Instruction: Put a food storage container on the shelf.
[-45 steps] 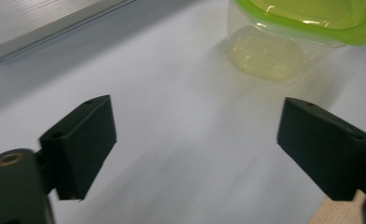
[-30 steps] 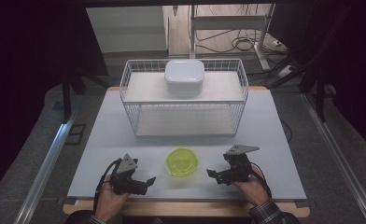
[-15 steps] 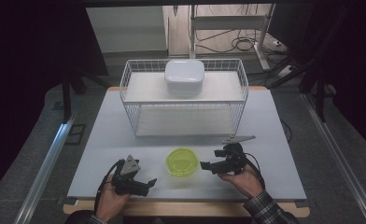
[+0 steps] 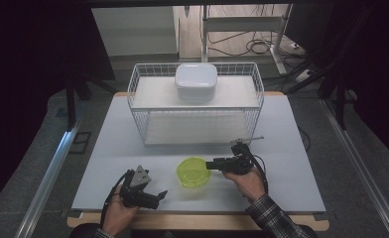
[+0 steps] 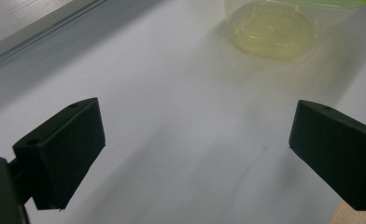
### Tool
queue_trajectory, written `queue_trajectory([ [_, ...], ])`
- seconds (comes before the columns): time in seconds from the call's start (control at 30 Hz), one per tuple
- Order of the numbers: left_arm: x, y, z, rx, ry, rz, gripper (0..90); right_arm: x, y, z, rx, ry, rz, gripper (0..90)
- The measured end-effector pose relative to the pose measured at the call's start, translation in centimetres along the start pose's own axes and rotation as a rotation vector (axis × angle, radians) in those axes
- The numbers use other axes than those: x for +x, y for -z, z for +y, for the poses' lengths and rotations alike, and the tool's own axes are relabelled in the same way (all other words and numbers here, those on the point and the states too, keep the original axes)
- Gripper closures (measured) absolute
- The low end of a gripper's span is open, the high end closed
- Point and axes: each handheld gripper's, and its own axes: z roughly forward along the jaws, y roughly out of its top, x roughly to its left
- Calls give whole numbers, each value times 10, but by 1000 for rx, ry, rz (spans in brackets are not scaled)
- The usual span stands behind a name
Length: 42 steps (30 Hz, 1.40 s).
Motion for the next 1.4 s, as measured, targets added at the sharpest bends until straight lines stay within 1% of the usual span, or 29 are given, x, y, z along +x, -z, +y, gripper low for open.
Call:
queue_trajectory([
  [0.1, -1, -1, 0, 6, -8, 0, 35, -2, -5, 1, 13, -57, 17, 548],
  [0.23, -2, -1, 0, 12, -18, 1, 36, -2, -10, 1, 22, -113, 31, 608],
  [0.37, -4, -2, 1, 20, -32, 0, 38, -1, -12, 0, 40, -141, 43, 698],
  [0.4, -5, -3, 1, 22, -37, 0, 38, 0, -13, 0, 44, -148, 47, 727],
  [0.43, -5, -3, 1, 23, -40, 0, 38, 0, -14, 0, 42, -153, 49, 780],
  [0.5, -6, -3, 1, 23, -44, 2, 38, 0, -14, 1, 44, -149, 49, 802],
  [0.53, -6, -3, 1, 23, -45, 3, 38, 0, -14, 1, 46, -147, 60, 807],
  [0.6, -6, -3, 1, 22, -44, 5, 39, 0, -14, 2, 47, -147, 68, 810],
  [0.73, -5, -2, 1, 18, -42, 7, 39, 4, -11, 3, 46, -122, 58, 813],
  [0.8, -5, -2, 1, 15, -41, 10, 39, 4, -9, 4, 40, -122, 65, 814],
  [1.07, -3, 0, 1, 1, -26, 15, 38, 7, 5, 12, -6, -120, 113, 814],
  [1.27, -2, 1, 1, -6, -26, 24, 38, 13, 15, 20, -37, -98, 120, 814],
  [1.4, -2, 2, 2, -15, -22, 28, 38, 17, 24, 27, -59, -95, 128, 814],
])
